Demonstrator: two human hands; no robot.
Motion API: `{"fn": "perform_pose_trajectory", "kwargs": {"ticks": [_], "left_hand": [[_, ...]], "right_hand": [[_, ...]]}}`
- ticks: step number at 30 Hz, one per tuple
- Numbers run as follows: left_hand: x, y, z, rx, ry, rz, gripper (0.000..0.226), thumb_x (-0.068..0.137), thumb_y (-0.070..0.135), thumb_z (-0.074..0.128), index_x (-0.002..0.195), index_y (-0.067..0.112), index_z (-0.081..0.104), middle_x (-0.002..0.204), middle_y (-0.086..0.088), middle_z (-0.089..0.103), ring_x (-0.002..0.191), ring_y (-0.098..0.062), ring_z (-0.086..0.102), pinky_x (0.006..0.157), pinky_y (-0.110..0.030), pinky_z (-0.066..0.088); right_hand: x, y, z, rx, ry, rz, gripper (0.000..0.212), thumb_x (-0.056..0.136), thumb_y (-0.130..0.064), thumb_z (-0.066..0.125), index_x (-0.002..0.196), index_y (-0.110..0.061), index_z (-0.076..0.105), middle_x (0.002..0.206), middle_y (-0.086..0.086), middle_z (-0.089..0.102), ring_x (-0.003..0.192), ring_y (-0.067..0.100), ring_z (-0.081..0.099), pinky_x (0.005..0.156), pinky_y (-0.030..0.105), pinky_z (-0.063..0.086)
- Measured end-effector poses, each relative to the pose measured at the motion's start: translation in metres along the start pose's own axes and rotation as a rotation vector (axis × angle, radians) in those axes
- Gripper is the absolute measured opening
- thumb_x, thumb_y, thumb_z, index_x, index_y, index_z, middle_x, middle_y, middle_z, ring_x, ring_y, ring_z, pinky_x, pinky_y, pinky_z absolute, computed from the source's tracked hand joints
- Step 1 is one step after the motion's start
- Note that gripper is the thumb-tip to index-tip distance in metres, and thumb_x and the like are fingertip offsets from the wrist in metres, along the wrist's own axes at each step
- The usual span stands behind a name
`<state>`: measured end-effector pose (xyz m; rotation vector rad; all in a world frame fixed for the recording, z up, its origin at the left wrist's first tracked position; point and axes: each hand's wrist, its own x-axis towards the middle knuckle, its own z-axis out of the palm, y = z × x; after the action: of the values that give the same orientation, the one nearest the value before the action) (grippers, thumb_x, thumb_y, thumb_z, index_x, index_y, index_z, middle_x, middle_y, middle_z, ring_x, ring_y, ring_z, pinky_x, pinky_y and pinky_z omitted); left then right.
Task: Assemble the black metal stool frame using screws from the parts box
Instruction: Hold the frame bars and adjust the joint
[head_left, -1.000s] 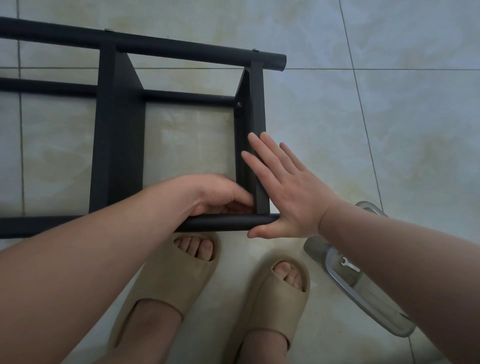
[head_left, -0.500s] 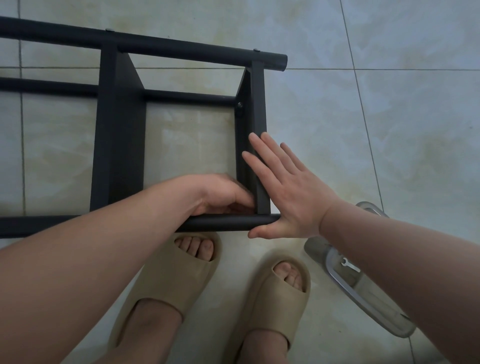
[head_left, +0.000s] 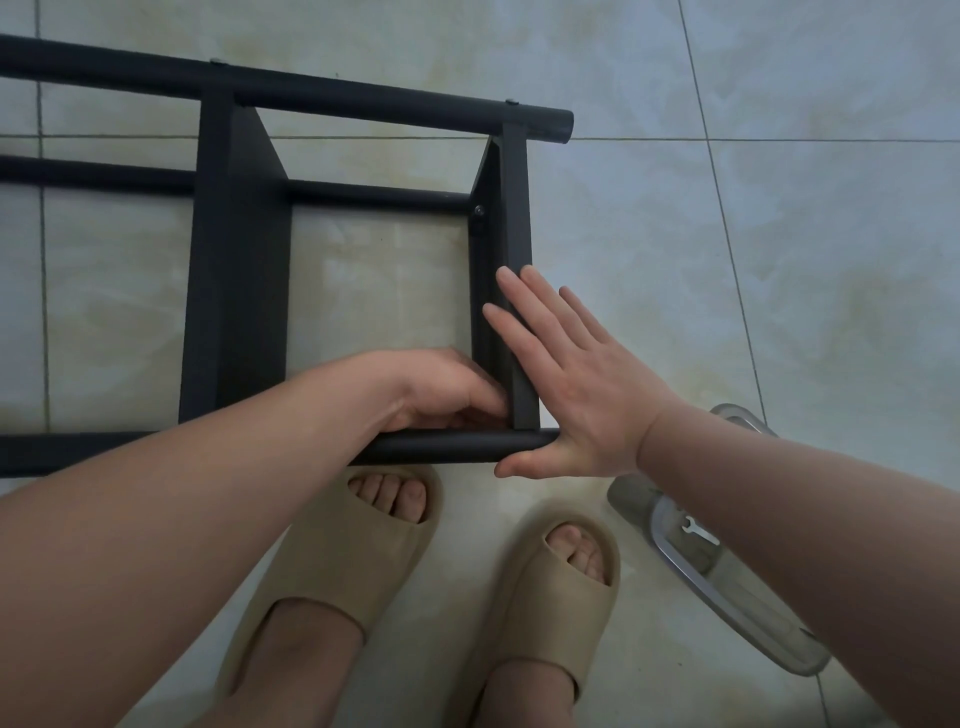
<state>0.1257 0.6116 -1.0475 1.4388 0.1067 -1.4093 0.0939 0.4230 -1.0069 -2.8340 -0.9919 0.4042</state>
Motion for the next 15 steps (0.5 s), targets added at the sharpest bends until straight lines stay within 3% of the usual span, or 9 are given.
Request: {"fn": "perform_pose_trajectory", "kwargs": {"ticks": [4, 9, 12, 15], "left_hand": [[-0.0009, -0.0013, -0.0027, -0.058, -0.050, 0.002, 0.042, 0.087, -0.008, 0.056, 0.059, 0.015, 0.077, 0.064, -0.005, 0.068, 0.060, -0.013, 0.067, 0.058, -0.022, 0.053], [-0.0032, 0.0020, -0.0003, 0.012, -0.021, 0.013, 0.016, 0.085, 0.000, 0.060, 0.083, 0.006, 0.075, 0.078, -0.013, 0.071, 0.076, -0.025, 0.069, 0.073, -0.033, 0.055], [-0.0034, 0.0030, 0.0025, 0.034, 0.020, 0.015, 0.013, 0.087, 0.001, 0.061, 0.094, -0.001, 0.071, 0.082, -0.016, 0.067, 0.081, -0.029, 0.063, 0.078, -0.038, 0.049], [-0.0026, 0.0018, 0.0007, 0.028, 0.013, 0.026, 0.013, 0.086, -0.004, 0.060, 0.086, 0.001, 0.072, 0.078, -0.015, 0.066, 0.077, -0.026, 0.063, 0.076, -0.035, 0.050]], "right_hand": [[0.0000, 0.0004, 0.0008, -0.002, 0.007, -0.002, 0.124, 0.077, -0.091, 0.040, 0.161, -0.005, 0.012, 0.169, 0.015, -0.004, 0.156, 0.031, -0.008, 0.125, 0.056, 0.013], [0.0000, 0.0002, 0.0013, 0.004, 0.010, -0.002, 0.123, 0.077, -0.091, 0.041, 0.161, -0.005, 0.013, 0.169, 0.015, -0.004, 0.156, 0.031, -0.007, 0.124, 0.057, 0.014], [0.0001, 0.0002, 0.0011, 0.008, 0.008, 0.000, 0.123, 0.076, -0.091, 0.041, 0.161, -0.005, 0.013, 0.169, 0.015, -0.004, 0.156, 0.031, -0.007, 0.124, 0.057, 0.014], [0.0003, 0.0002, 0.0006, 0.006, 0.006, 0.001, 0.124, 0.076, -0.091, 0.041, 0.161, -0.006, 0.013, 0.169, 0.015, -0.004, 0.156, 0.031, -0.008, 0.124, 0.057, 0.014]]}}
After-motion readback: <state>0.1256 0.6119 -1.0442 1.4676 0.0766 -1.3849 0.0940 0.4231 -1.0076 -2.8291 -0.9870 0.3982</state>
